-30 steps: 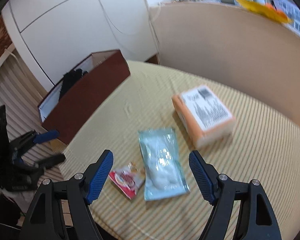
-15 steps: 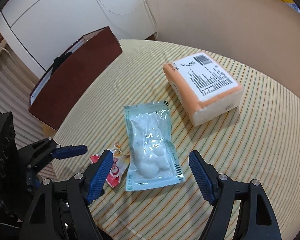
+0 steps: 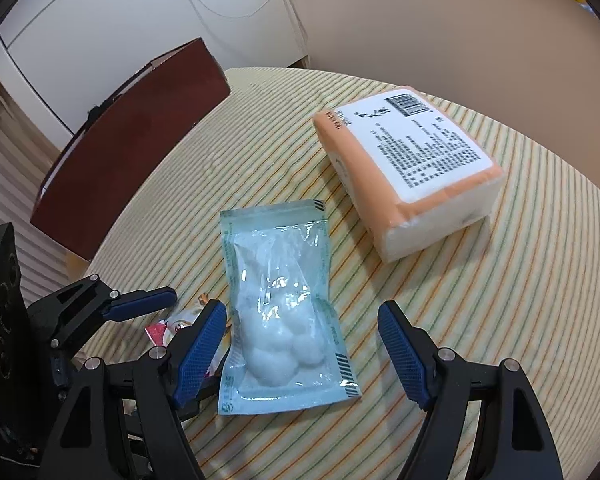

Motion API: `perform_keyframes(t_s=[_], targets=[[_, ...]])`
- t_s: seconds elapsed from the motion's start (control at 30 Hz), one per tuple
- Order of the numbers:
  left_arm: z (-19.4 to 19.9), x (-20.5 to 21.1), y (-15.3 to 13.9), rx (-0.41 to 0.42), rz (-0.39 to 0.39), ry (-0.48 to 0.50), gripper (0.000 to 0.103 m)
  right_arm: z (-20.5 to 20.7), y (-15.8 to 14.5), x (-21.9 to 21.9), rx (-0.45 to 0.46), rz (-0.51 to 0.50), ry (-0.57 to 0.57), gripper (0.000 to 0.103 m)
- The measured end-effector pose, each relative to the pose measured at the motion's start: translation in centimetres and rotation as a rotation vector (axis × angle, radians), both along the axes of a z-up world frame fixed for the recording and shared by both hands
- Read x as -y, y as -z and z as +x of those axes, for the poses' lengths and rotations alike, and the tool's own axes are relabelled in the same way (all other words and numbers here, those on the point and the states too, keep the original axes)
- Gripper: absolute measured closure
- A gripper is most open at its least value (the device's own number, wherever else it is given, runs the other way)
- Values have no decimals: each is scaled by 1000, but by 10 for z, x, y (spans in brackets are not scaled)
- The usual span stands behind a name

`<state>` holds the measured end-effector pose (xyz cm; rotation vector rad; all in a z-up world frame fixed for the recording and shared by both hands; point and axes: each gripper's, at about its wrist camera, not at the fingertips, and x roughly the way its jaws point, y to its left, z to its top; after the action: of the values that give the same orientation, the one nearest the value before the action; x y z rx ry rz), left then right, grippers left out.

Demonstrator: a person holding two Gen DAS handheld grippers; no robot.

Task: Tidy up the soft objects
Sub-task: 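Move the left tool to the Coffee-mate sachet while the right tool approaches the cotton bag, then grasp the Coffee-mate sachet with the left tool while the right tool grasps the cotton bag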

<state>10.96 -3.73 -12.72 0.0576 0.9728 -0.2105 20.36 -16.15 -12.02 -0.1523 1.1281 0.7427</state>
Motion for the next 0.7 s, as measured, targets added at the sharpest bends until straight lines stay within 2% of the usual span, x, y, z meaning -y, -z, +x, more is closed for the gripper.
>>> perform_keyframes(t_s=[0.37, 0.7], targets=[[3, -14, 2, 30, 23, -58, 31, 3, 8, -11, 32, -37, -12, 28], [11, -20, 2, 34, 26, -52, 34, -6, 13, -29, 126, -163, -101, 28]])
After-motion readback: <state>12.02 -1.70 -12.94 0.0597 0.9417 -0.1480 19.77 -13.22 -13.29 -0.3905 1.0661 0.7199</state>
